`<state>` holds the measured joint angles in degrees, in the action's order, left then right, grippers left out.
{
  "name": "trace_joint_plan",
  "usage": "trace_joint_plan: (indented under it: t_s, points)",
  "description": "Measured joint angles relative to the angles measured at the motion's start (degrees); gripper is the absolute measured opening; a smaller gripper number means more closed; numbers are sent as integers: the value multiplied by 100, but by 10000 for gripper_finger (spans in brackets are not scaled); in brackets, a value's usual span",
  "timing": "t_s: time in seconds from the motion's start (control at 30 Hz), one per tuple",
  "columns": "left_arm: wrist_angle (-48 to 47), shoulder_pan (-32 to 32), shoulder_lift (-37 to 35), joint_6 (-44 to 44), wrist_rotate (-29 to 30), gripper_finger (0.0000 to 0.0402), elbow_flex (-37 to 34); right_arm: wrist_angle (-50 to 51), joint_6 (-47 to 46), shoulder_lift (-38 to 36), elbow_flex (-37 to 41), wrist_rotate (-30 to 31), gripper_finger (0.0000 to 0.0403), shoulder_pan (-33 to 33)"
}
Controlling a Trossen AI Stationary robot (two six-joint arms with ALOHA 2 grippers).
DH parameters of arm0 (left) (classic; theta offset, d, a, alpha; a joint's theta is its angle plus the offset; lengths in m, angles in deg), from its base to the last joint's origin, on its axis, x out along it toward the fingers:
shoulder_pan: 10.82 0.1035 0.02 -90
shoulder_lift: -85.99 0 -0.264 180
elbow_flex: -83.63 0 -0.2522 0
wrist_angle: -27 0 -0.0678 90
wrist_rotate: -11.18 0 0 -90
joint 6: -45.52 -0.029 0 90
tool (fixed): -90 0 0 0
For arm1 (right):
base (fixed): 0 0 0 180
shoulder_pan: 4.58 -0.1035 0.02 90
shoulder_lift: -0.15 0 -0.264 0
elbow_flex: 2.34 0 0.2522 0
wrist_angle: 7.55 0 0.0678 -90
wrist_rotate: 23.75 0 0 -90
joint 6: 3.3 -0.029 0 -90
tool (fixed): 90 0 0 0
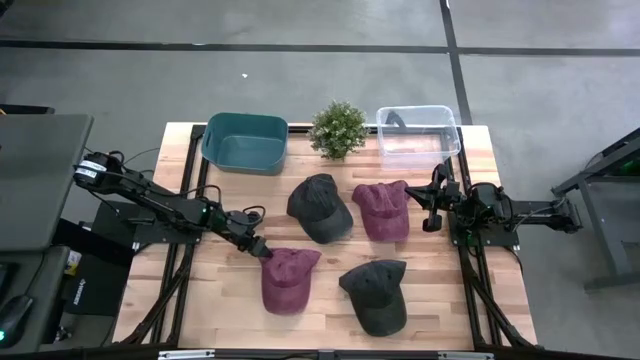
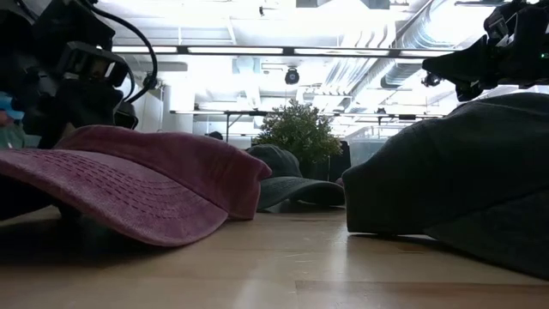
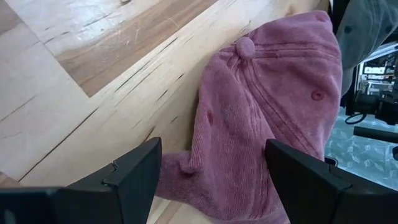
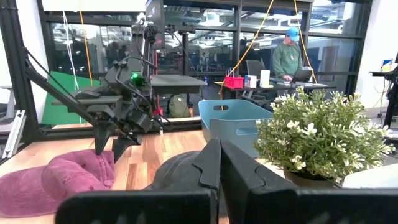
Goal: Pick & Place hat
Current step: Put the bottom dark red cap into the blue bin
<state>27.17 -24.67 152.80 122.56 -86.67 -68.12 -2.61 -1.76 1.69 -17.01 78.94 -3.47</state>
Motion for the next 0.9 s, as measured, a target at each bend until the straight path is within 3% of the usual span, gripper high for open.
trace_joint_plan:
  t_s: [0.2,0.63,0.77,0.9]
  points:
    - [238,0,53,15,-173,278,0,0,-1,0,0,1,0,-1]
    - [1019,4,855,138,-562,275,-4,0,-1,-2,0,1,0,0]
    - [1074,0,925,272,-626,244,-4,0,-2,-2,0,0,0,0]
    - [1204,2,927,310,-669,189,-4,0,0,-2,0,0,0,0]
